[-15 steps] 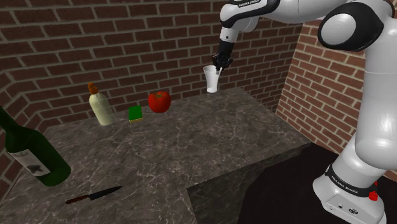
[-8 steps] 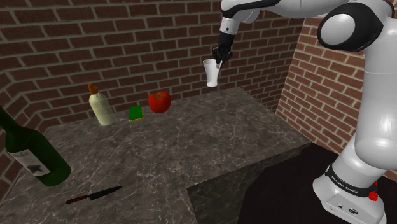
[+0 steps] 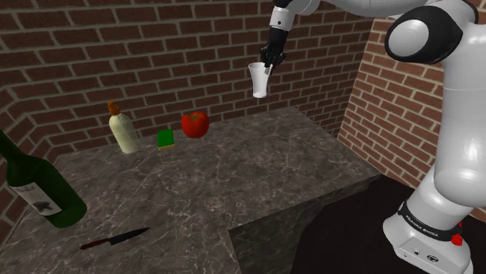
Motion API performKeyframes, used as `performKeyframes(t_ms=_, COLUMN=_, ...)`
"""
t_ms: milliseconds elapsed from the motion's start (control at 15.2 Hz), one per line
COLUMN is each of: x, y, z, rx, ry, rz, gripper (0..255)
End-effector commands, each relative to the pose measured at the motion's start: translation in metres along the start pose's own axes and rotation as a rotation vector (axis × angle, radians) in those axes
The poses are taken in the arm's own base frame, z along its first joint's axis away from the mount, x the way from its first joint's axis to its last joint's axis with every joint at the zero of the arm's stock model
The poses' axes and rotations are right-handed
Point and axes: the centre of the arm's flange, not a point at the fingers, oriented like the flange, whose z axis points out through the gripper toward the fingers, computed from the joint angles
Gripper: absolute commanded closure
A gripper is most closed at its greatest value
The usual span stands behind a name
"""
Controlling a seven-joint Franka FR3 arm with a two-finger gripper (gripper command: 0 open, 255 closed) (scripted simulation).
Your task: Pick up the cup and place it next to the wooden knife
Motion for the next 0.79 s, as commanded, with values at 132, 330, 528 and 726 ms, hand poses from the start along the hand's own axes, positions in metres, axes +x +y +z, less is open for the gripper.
performKeyframes(t_ms=132, x=-0.001, y=-0.005, z=-0.020, rx=0.000, ry=0.000, rz=0.000, gripper=255)
performKeyframes(t_ms=330, x=-0.021, y=-0.038, z=-0.010, rx=0.000, ry=0.000, rz=0.000, gripper=255)
performKeyframes(t_ms=528, x=-0.041, y=-0.071, z=-0.001, rx=0.000, ry=0.000, rz=0.000, gripper=255)
performKeyframes(t_ms=726, x=-0.061, y=-0.104, z=0.009, rx=0.000, ry=0.000, rz=0.000, gripper=255)
